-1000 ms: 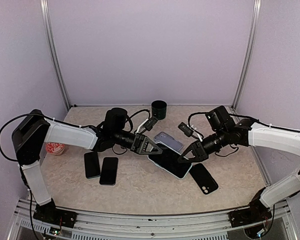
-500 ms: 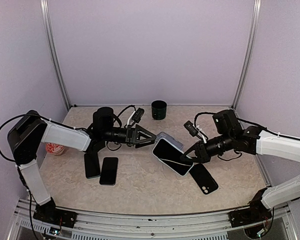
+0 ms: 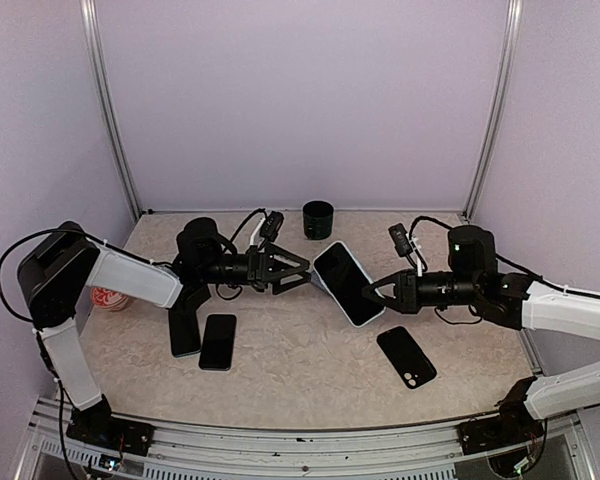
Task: Put the phone into the phone case
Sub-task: Pass from the right arm to the left
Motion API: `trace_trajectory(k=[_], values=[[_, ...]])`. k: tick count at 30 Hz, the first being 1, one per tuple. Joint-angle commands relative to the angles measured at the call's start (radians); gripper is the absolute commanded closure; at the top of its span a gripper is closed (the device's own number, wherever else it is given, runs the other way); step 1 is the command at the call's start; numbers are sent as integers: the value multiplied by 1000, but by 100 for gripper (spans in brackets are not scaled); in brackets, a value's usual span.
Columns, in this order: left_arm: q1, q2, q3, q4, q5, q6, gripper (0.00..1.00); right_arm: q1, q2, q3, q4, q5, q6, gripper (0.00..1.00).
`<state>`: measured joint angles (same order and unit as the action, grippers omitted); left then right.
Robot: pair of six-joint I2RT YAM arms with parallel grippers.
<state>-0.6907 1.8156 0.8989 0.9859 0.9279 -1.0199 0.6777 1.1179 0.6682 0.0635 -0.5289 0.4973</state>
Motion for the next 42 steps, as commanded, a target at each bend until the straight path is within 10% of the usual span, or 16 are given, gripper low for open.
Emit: trace_trajectory(k=[1,22,33,39,42], values=[[-15,22,-6,53,13,-15,6,-7,-7,-61,348,27,182,100],[-44,53,18,47,43,-12,26,96,265,-35,700,-34,347,100],[-44,59,23,56,55,-22,97,137,323,8,656,-1,331,100],[-43,56,23,52,52,-19,100,146,301,36,539,22,272,100],[-41,52,24,52,56,-19,100,146,276,56,445,15,220,83]])
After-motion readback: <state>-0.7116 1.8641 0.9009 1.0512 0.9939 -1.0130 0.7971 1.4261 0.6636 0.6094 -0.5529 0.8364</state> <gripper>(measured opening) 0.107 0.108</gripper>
